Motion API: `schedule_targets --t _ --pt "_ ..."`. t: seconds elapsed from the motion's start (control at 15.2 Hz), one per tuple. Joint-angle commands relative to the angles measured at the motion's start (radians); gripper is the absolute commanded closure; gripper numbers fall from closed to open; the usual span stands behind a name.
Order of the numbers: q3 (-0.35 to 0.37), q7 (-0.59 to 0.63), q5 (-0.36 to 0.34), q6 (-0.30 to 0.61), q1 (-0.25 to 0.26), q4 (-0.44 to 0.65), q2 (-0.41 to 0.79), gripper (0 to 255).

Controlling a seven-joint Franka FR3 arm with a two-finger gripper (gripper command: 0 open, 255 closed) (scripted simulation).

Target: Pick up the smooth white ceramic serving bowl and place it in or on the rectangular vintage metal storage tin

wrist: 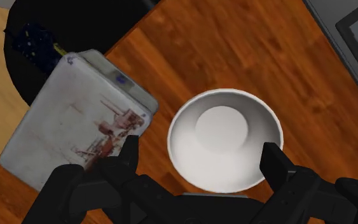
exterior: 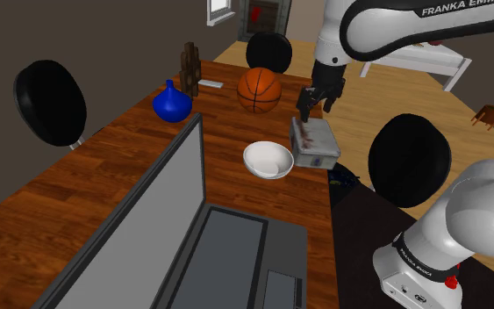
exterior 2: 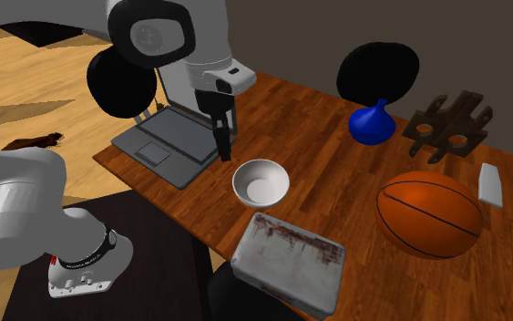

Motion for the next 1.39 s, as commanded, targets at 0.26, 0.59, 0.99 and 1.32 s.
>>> schedule_targets --t 0.26,0.59,0.99,1.32 --pt "0.052 0.076 -0.005 0.148 0.018 0.032 0.196 0" --pt "0.091 0.147 -0.032 0.242 0.033 0.104 0.379 0" --pt "0.119 0.236 -0.089 0.318 0.061 0.233 0.607 0" --pt "0.119 0.281 -0.127 0.364 0.082 0.305 0.738 0"
